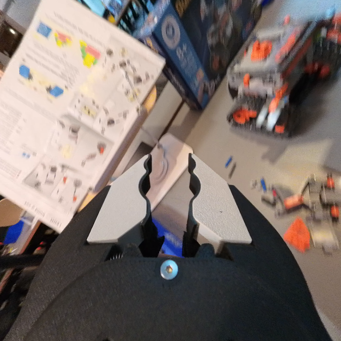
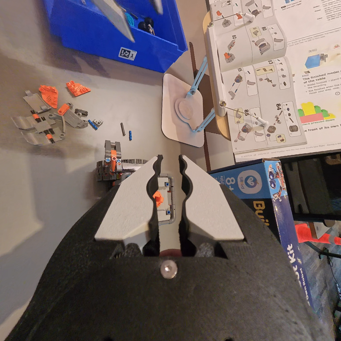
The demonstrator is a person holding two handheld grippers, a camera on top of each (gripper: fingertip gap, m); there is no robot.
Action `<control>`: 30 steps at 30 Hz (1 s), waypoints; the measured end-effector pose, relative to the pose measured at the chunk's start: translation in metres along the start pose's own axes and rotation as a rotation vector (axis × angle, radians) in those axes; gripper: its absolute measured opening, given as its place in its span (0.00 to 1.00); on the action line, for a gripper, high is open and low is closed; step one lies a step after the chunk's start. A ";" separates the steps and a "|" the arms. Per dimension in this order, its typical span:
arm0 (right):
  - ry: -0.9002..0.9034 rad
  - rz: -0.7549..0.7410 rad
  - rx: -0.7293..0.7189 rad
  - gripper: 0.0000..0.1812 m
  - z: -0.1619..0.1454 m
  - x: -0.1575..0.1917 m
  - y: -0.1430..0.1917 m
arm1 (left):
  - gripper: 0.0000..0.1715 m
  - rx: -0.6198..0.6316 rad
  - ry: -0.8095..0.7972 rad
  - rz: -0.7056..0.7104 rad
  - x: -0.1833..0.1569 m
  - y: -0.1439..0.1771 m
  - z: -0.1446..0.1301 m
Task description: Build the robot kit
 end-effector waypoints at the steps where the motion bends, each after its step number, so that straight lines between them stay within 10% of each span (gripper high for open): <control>1: -0.002 0.001 0.002 0.10 -0.001 0.000 -0.001 | 0.24 -0.046 0.037 0.005 0.002 -0.017 0.019; 10: -0.017 -0.007 0.017 0.10 -0.010 -0.004 -0.002 | 0.20 -0.118 0.187 0.259 0.054 -0.162 0.060; 30: -0.054 0.065 0.037 0.09 -0.022 0.001 -0.026 | 0.12 -0.206 0.263 0.252 0.050 -0.194 0.040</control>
Point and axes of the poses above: each gripper's, where its closed fingertips meet, y back along the fingers, z out of its top, x = y × z across the jaws, the point moved 3 cm from there along y, back along the fingers, and after that the axes turned 3 degrees about y, right-handed, at the moved point
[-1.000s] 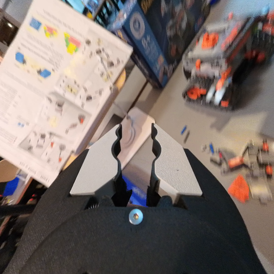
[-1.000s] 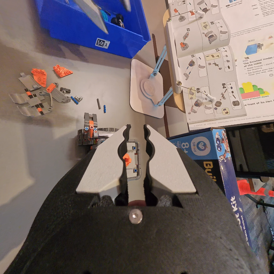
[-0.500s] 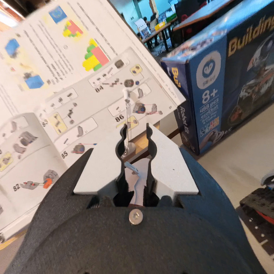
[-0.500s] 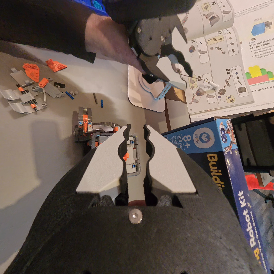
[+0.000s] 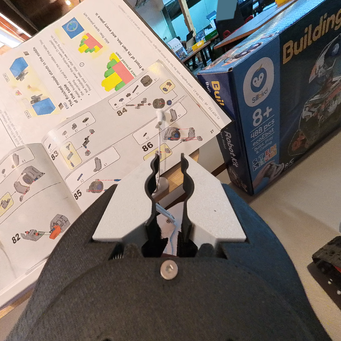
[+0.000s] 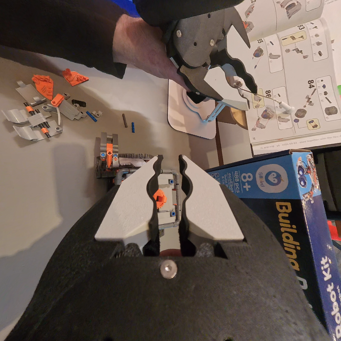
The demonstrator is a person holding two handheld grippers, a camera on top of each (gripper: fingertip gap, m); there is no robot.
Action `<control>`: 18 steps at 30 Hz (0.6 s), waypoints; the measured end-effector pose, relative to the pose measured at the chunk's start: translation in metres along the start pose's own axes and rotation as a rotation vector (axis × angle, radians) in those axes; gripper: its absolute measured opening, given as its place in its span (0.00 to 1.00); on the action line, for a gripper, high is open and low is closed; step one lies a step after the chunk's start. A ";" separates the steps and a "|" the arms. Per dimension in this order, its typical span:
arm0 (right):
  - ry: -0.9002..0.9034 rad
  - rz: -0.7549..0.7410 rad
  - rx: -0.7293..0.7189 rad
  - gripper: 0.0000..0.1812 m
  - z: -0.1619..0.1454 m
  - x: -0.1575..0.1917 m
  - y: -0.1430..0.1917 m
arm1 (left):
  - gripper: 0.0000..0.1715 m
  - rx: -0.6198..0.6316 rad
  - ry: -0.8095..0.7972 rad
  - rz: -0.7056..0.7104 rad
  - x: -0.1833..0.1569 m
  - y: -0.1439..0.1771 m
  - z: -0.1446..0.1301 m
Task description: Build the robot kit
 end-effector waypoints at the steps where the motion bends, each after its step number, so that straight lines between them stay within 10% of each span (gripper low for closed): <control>1: 0.000 0.001 -0.001 0.09 0.000 0.000 0.000 | 0.12 -0.006 -0.005 0.001 0.000 0.000 0.000; 18: 0.063 -0.010 -0.033 0.10 0.025 0.010 0.010 | 0.03 0.076 -0.123 -0.141 -0.007 0.008 -0.007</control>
Point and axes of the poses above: each gripper's, where its closed fingertips meet, y back along the fingers, z out of its top, x = y × z across the jaws, the point moved 3 cm from there along y, back along the fingers, and after that the axes turned 3 degrees about y, right-handed, at the moved point
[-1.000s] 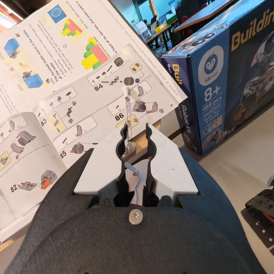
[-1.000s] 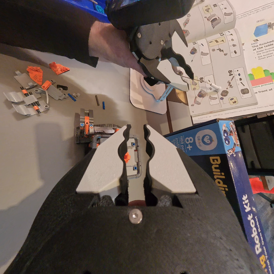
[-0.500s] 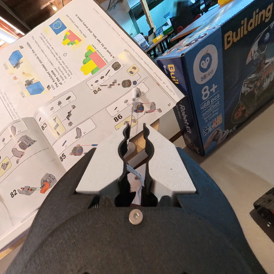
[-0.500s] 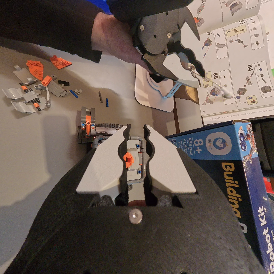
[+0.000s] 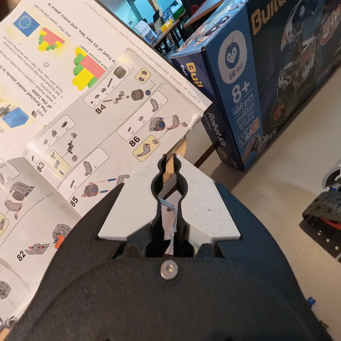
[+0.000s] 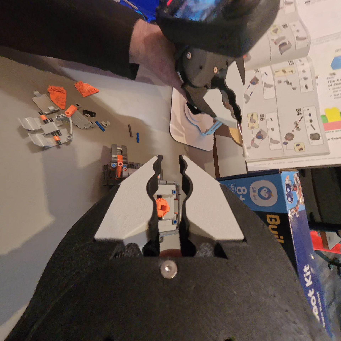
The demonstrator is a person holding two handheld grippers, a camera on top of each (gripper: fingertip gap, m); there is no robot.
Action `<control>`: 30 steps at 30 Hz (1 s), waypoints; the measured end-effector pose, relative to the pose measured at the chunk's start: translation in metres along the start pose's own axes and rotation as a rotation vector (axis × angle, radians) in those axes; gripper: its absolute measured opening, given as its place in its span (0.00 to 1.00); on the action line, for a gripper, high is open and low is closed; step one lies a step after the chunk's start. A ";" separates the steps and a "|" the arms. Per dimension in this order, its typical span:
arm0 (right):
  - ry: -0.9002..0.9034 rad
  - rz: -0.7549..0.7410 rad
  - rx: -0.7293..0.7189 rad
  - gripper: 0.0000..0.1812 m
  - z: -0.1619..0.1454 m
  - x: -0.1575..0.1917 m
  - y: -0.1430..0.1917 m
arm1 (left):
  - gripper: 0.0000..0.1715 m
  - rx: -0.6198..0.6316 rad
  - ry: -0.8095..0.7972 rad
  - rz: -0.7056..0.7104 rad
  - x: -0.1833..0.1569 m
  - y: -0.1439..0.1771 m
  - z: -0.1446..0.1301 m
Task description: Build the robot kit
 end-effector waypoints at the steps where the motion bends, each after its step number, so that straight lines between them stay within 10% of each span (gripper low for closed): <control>1: 0.012 0.003 -0.006 0.10 0.005 0.003 0.000 | 0.03 0.014 -0.016 -0.007 -0.001 0.001 -0.001; 12: 0.175 0.207 0.023 0.16 0.089 0.102 -0.036 | 0.05 0.016 -0.043 0.026 0.028 0.055 0.036; 20: -0.019 0.288 0.185 0.15 0.028 0.176 -0.104 | 0.07 -0.100 -0.046 -0.004 0.009 0.113 0.077; 30: -0.166 0.177 0.127 0.05 0.008 0.175 -0.123 | 0.08 -0.078 -0.107 -0.021 -0.052 0.134 0.024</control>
Point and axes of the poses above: each gripper's, where its closed fingertips meet, y back along the fingers, z out of its top, x = y × z across the jaws, the point moved 3 cm from there along y, back along the fingers, and after that the axes turned 3 degrees about y, right-handed, at the moved point
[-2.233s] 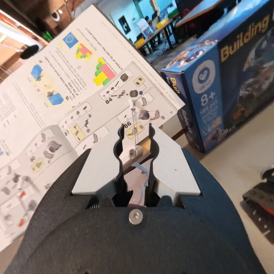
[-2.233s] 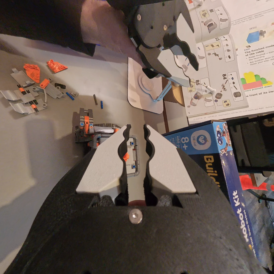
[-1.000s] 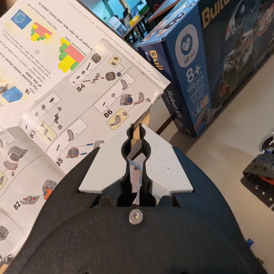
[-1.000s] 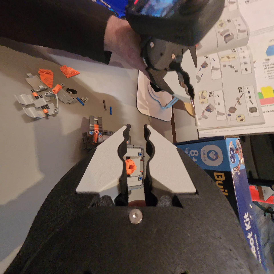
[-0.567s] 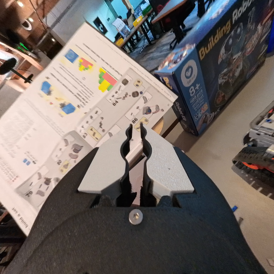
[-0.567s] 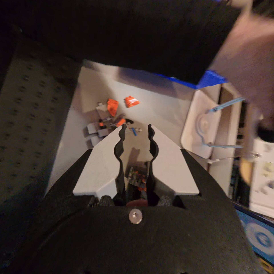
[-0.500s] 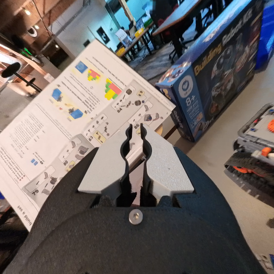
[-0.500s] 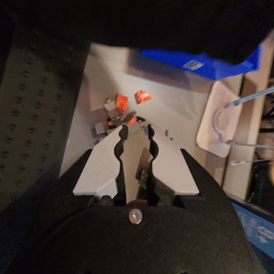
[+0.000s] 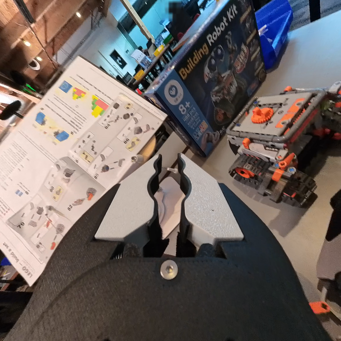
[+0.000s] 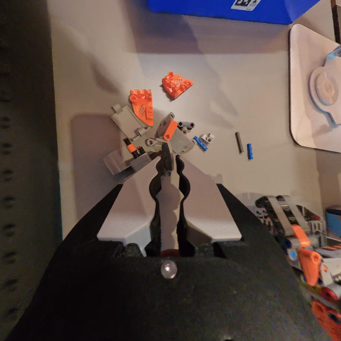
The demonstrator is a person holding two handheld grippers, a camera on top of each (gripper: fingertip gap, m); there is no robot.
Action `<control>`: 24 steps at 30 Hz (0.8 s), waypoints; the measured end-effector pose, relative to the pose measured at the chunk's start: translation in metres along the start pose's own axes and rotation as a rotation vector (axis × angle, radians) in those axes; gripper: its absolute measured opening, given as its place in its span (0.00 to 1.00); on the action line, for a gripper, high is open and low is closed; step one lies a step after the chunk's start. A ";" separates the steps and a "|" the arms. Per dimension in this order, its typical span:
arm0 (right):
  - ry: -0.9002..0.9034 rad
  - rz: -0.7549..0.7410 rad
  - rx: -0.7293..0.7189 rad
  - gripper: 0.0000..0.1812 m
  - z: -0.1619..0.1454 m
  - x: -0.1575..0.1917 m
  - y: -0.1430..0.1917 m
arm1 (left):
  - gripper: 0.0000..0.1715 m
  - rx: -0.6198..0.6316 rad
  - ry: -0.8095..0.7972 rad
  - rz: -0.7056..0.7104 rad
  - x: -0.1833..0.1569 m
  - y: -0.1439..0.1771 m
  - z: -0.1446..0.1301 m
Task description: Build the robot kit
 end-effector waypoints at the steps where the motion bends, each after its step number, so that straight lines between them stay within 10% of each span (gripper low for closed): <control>1: 0.001 0.006 0.007 0.04 -0.002 0.002 -0.003 | 0.09 0.004 0.003 -0.008 -0.005 0.001 -0.003; 18: -0.108 -0.225 -0.244 0.00 -0.027 -0.002 0.060 | 0.11 -0.021 0.119 -0.115 -0.030 0.017 -0.022; 24: -0.167 -0.159 -0.108 0.00 -0.053 0.002 0.056 | 0.11 0.001 0.116 -0.129 -0.033 0.014 -0.026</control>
Point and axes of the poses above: each gripper's, where its closed fingertips meet, y back along the fingers, z out of its top, x = y × z across the jaws, the point moved 3 cm from there along y, back along the fingers, and after that the axes turned 3 degrees about y, right-handed, at the moved point
